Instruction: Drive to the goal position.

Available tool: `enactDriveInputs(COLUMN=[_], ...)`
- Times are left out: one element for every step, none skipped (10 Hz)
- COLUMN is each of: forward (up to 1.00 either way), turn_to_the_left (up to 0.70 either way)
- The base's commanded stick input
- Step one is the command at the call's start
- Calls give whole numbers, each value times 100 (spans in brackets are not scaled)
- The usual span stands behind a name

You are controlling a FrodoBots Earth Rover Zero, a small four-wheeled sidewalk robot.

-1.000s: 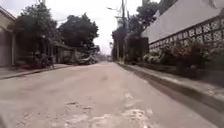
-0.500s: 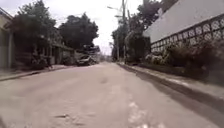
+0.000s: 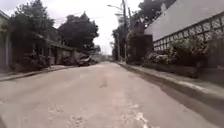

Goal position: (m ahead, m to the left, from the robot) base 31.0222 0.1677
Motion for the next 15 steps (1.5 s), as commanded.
enactDriveInputs(forward=[70,70,70,70,70,70,70,70,70,70,70,70,70,70,70], turn_to_the_left=[0,0,0,0,0,0,0,0,0,0,0,0,0,0,0])
